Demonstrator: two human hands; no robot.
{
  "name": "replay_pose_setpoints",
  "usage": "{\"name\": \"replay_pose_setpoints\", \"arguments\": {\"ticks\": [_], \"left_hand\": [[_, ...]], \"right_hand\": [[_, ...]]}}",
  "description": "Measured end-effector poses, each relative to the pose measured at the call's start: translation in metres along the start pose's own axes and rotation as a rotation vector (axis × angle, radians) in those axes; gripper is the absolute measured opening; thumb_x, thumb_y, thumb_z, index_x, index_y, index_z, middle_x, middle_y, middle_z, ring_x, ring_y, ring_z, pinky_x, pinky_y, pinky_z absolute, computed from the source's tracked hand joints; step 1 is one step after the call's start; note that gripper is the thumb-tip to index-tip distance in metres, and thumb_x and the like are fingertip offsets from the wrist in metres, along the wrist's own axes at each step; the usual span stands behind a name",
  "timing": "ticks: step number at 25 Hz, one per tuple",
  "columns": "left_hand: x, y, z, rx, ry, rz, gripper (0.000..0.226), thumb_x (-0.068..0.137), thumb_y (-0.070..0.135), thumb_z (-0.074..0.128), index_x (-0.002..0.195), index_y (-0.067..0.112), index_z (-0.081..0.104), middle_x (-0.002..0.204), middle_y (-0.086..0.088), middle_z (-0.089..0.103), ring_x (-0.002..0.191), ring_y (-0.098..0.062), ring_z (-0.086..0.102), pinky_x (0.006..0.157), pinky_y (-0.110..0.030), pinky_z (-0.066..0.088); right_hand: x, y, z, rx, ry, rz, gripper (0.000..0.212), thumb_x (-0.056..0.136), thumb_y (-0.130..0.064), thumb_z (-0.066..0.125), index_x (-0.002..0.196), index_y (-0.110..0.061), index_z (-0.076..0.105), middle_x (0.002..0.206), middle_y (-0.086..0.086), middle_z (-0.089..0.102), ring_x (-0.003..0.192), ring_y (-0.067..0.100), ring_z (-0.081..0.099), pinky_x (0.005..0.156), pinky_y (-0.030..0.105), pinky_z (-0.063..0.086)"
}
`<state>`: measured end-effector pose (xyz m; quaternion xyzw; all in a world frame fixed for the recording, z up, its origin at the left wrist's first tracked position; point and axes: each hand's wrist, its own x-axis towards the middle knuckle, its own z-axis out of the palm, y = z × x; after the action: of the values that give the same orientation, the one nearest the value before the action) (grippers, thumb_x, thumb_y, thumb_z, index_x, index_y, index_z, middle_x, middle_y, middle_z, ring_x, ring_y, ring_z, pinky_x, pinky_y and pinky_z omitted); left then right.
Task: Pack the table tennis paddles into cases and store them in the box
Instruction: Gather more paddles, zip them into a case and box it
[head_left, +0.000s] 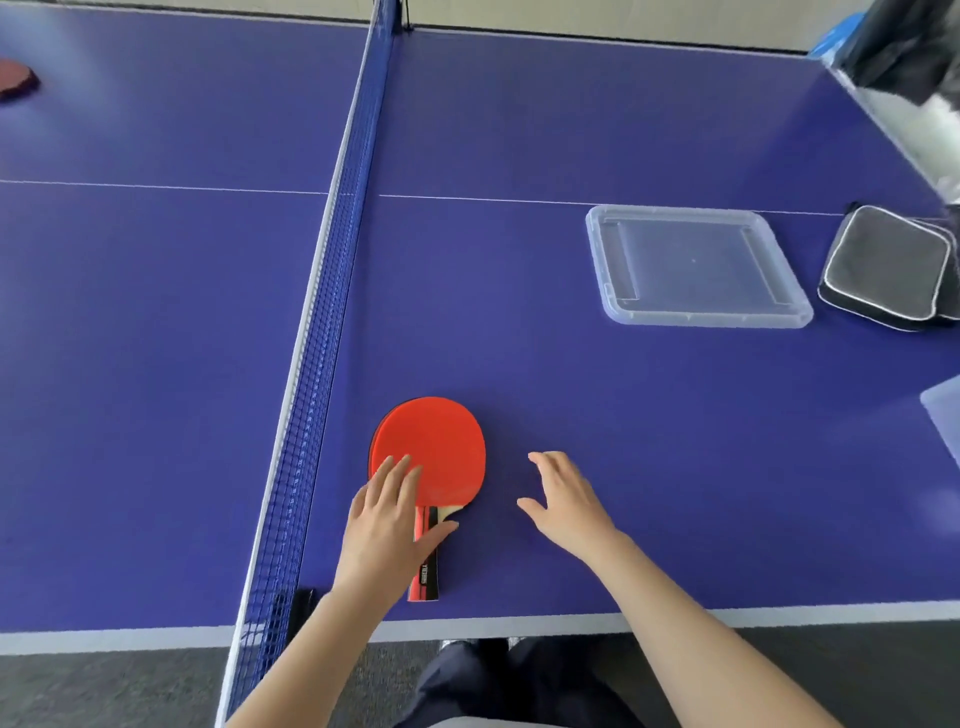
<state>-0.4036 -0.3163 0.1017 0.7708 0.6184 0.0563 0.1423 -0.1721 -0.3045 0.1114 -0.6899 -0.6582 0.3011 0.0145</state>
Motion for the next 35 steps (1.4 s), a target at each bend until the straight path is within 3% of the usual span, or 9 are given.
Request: {"name": "replay_pose_setpoints", "arguments": {"ticks": [2, 4, 6, 16, 27, 35], "left_hand": [[0.022, 0.018, -0.005, 0.091, -0.09, 0.132, 0.083, 0.082, 0.071, 0.031, 0.128, 0.007, 0.058, 0.138, -0.008, 0.055, 0.133, -0.027, 0.047, 0.101, -0.045, 0.044], [0.043, 0.039, -0.008, 0.134, -0.229, 0.238, 0.082, 0.088, 0.068, 0.034, 0.146, 0.01, 0.035, 0.155, -0.005, 0.032, 0.146, -0.024, 0.021, 0.117, -0.042, 0.02], [0.058, 0.062, -0.006, 0.151, -0.343, 0.286, 0.082, 0.091, 0.066, 0.034, 0.152, 0.013, 0.017, 0.16, -0.002, 0.015, 0.149, -0.021, 0.006, 0.12, -0.039, 0.007], [0.064, 0.19, 0.006, 0.345, -0.434, 0.438, 0.08, 0.092, 0.063, 0.039, 0.151, 0.014, 0.018, 0.157, 0.0, 0.023, 0.148, -0.02, 0.012, 0.12, -0.041, 0.009], [-0.012, 0.447, 0.047, 0.301, -0.37, 0.618, 0.08, 0.09, 0.066, 0.038, 0.149, 0.014, 0.022, 0.155, -0.002, 0.029, 0.143, -0.022, 0.024, 0.117, -0.039, 0.019], [-0.024, 0.603, 0.057, 0.249, -0.3, 0.766, 0.081, 0.091, 0.065, 0.039, 0.151, 0.015, 0.019, 0.156, -0.003, 0.027, 0.143, -0.022, 0.026, 0.114, -0.038, 0.022]], "right_hand": [[-0.007, 0.007, -0.011, -0.102, 0.006, -0.011, 0.061, 0.096, -0.033, 0.051, 0.147, -0.013, 0.025, 0.152, 0.005, 0.026, 0.136, 0.022, 0.033, 0.108, 0.035, 0.034], [-0.016, 0.016, -0.02, -0.153, 0.017, 0.01, 0.06, 0.097, -0.033, 0.05, 0.147, -0.013, 0.024, 0.152, 0.005, 0.026, 0.137, 0.022, 0.033, 0.109, 0.035, 0.034], [-0.027, 0.03, -0.029, -0.175, 0.031, 0.06, 0.06, 0.097, -0.034, 0.049, 0.147, -0.013, 0.024, 0.152, 0.006, 0.026, 0.137, 0.023, 0.033, 0.109, 0.036, 0.034], [-0.111, 0.14, -0.066, -0.122, 0.146, 0.314, 0.066, 0.095, -0.045, 0.048, 0.149, -0.015, 0.021, 0.155, 0.006, 0.025, 0.14, 0.024, 0.032, 0.109, 0.036, 0.036], [-0.307, 0.332, -0.102, -0.076, 0.295, 0.503, 0.068, 0.096, -0.046, 0.045, 0.15, -0.014, 0.02, 0.156, 0.006, 0.023, 0.143, 0.024, 0.024, 0.113, 0.04, 0.031], [-0.39, 0.436, -0.139, -0.018, 0.405, 0.651, 0.069, 0.096, -0.046, 0.044, 0.151, -0.014, 0.017, 0.157, 0.007, 0.021, 0.144, 0.024, 0.023, 0.114, 0.038, 0.03]]}}
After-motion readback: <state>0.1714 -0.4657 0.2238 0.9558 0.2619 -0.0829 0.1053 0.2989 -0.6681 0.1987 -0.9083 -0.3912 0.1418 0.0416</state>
